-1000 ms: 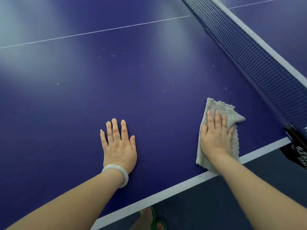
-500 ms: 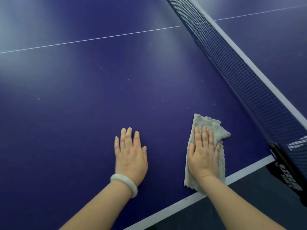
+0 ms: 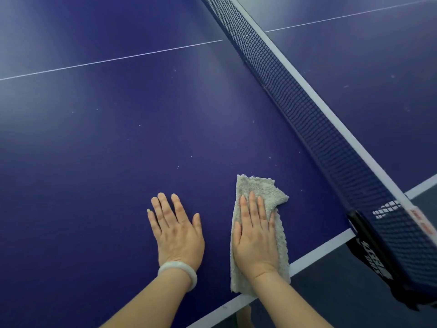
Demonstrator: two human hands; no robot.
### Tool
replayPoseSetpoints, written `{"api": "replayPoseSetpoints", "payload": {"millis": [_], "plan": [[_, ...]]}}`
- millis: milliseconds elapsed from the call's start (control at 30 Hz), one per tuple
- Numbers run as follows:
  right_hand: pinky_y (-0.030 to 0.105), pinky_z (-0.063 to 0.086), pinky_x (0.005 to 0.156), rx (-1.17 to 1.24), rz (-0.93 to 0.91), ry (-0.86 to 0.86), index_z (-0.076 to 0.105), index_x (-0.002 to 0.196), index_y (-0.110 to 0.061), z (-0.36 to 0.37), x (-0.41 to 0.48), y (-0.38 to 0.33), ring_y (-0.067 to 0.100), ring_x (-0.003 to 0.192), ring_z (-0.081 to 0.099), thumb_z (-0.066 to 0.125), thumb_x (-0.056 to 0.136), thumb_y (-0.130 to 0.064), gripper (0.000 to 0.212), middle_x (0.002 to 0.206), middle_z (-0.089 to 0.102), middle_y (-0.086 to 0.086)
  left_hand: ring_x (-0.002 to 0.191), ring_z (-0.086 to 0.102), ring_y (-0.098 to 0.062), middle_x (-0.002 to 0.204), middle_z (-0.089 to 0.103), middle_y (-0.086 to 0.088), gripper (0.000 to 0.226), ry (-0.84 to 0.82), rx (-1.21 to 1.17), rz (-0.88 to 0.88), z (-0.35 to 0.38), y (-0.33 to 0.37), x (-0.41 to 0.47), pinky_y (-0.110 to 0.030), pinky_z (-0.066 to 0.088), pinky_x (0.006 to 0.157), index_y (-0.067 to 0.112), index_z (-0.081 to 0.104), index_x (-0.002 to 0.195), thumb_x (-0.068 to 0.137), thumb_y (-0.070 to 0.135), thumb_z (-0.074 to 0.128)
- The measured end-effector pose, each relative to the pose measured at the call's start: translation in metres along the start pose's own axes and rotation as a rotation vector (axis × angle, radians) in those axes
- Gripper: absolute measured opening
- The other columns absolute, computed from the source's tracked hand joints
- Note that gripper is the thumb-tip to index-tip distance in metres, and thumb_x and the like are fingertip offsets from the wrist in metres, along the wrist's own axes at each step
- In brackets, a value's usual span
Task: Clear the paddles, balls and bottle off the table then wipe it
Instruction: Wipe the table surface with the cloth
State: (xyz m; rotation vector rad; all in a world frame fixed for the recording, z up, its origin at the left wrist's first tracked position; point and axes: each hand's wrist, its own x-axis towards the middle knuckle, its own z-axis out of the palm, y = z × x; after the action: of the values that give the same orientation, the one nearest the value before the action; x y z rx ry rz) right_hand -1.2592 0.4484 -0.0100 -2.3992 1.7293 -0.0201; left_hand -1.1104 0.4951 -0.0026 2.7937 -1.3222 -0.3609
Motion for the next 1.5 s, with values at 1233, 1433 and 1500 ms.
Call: {"api": "replayPoseSetpoints", "payload": {"millis": [1233,1433,1500], "plan": [[0.078,0.000,0.106,-0.030,0.252,-0.079,-0.013,0.156,-0.026,-0.029,0.094,0.122,0.031,0.149,-0.017,0.008,0.101,-0.044,0.061,0.163,-0.017,0.007,0.151,-0.009,-0.026,0.163,0.001,-0.016,0.074,0.080,0.033,-0.065,0.000,0.010,-0.001,-0.043,-0.006,0.123,0.007,0.013,0.155,0.094,0.049,0.017],[0.069,-0.001,0.115,-0.115,-0.061,-0.097,-0.017,0.154,-0.028,-0.026,0.079,0.149,0.021,0.150,-0.018,0.004,0.098,-0.047,0.063,0.163,-0.019,-0.004,0.151,-0.010,-0.025,0.163,0.001,-0.015,0.073,0.095,0.014,-0.056,0.004,0.007,0.000,-0.043,-0.006,0.123,0.007,0.015,0.155,0.096,0.049,0.018],[0.066,0.007,0.116,-0.070,0.097,-0.080,-0.016,0.155,-0.027,-0.029,0.087,0.161,0.022,0.151,-0.014,0.006,0.098,-0.047,0.064,0.164,-0.016,-0.002,0.151,-0.008,-0.025,0.163,0.003,-0.016,0.069,0.107,0.016,-0.056,0.005,0.006,0.000,-0.044,-0.004,0.123,0.006,0.016,0.155,0.099,0.047,0.016]]}}
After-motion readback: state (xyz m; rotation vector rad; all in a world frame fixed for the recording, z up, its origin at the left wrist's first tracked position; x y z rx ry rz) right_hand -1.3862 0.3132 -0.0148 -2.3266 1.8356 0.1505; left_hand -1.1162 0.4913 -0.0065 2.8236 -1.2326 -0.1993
